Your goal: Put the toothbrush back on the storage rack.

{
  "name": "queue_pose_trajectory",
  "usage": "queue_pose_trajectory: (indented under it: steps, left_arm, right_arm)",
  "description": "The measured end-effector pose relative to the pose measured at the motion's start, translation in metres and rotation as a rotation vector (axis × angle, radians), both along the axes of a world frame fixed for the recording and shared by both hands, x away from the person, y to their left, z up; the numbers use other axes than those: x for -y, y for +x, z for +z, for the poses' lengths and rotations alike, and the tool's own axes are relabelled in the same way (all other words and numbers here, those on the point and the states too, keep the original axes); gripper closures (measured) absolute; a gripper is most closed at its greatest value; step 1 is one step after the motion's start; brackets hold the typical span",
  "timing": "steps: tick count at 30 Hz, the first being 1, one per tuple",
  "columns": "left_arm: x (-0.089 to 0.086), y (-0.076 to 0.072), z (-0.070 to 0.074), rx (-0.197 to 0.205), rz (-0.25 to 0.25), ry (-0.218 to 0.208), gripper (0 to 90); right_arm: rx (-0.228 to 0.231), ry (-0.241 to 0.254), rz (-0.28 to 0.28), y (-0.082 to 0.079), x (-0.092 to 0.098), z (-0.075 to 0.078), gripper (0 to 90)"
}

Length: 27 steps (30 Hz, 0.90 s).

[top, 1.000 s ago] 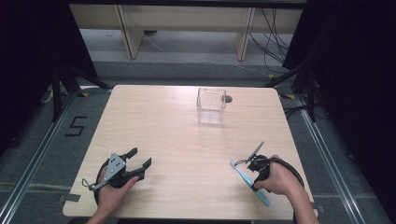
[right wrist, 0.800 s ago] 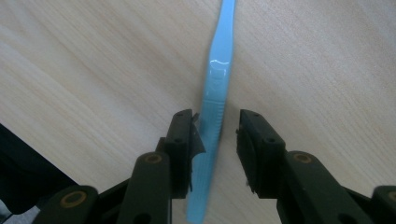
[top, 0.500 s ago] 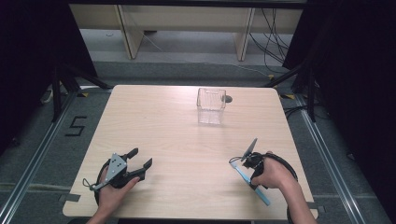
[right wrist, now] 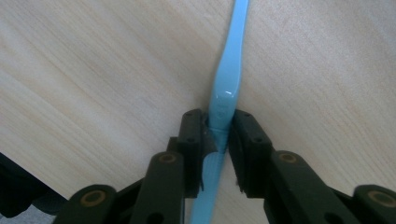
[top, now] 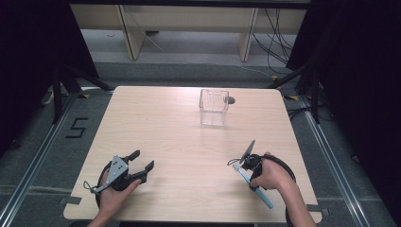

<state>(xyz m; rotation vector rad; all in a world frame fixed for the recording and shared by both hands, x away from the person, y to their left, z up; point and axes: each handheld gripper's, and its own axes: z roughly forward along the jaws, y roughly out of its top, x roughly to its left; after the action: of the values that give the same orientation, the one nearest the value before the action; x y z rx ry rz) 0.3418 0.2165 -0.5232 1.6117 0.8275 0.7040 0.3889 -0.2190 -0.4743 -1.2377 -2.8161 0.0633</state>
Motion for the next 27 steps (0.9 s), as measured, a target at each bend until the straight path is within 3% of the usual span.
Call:
queue_pose_trajectory:
  steps: [5,12,13,14,15,16,21,22,24,25,27]
  left_arm:
    - [0.000,0.000,0.000,0.001,-0.001,0.003,28.8]
    - [0.002,-0.001,0.000,0.004,0.001,0.012,29.0]
    - [0.002,-0.001,0.000,0.004,0.001,0.014,29.0]
    - [0.002,-0.001,0.000,0.004,0.001,0.014,29.0]
    - [0.002,-0.001,0.000,0.004,0.001,0.013,29.0]
    - [0.002,-0.001,0.000,0.004,0.001,0.012,29.0]
    - [0.002,0.002,-0.001,0.024,-0.010,0.005,29.0]
    - [0.002,0.001,-0.001,0.012,-0.003,-0.001,29.0]
    - [0.001,-0.001,0.000,0.001,0.003,0.010,29.0]
    - [0.002,0.002,-0.001,0.021,-0.007,0.002,29.0]
    - [0.002,0.002,-0.001,0.026,-0.009,0.004,29.0]
  right_arm:
    - [-0.010,-0.004,0.006,0.002,-0.004,0.000,78.5]
    - [0.014,-0.006,-0.002,0.000,-0.006,0.000,79.0]
    - [0.024,-0.027,0.043,0.000,-0.003,0.000,79.0]
    - [0.007,0.003,-0.018,-0.002,-0.006,0.000,79.0]
    - [0.021,-0.009,0.024,-0.001,-0.003,0.000,79.0]
    - [0.018,0.009,0.005,-0.003,-0.004,0.000,79.1]
    - [0.023,0.036,0.019,-0.005,-0.003,0.002,79.2]
    - [0.033,0.052,-0.030,-0.008,-0.005,0.006,79.2]
    - [0.034,0.070,-0.014,-0.008,-0.005,0.008,79.2]
    - [0.065,0.086,-0.002,-0.008,-0.002,0.011,79.2]
    - [0.078,0.099,0.019,-0.008,0.000,0.012,79.2]
